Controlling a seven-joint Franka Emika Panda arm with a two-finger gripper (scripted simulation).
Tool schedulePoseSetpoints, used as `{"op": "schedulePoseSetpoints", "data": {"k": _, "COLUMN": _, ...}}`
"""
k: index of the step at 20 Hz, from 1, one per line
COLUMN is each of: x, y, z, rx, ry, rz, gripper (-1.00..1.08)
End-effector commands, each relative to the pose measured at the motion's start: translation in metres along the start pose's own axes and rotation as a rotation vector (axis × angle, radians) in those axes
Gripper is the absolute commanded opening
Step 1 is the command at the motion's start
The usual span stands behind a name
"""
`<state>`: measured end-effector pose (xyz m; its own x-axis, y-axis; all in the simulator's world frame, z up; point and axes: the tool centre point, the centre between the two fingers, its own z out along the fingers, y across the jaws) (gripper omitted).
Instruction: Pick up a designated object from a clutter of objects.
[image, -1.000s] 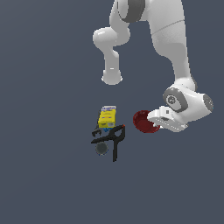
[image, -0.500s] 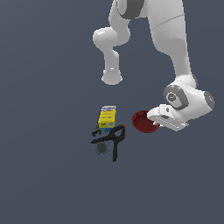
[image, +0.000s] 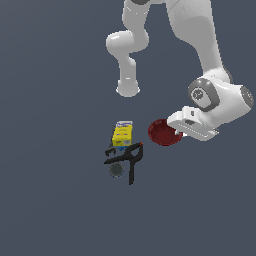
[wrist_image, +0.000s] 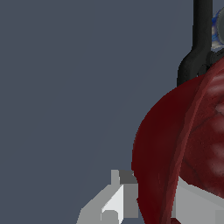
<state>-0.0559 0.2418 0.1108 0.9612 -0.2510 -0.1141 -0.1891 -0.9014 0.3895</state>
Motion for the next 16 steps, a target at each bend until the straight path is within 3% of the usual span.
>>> {"op": "schedulePoseSetpoints", "data": {"k": 1, "x": -0.002, "y": 0.017, "z": -0.021, "rx": 0.002, "ry": 0.002, "rz": 0.001, "gripper": -1.0}}
{"op": "schedulePoseSetpoints", "data": {"k": 16, "x": -0.02, "y": 0.132, "z": -0.161, "rx": 0.003, "ry": 0.001, "rz": 0.002, "gripper": -1.0}}
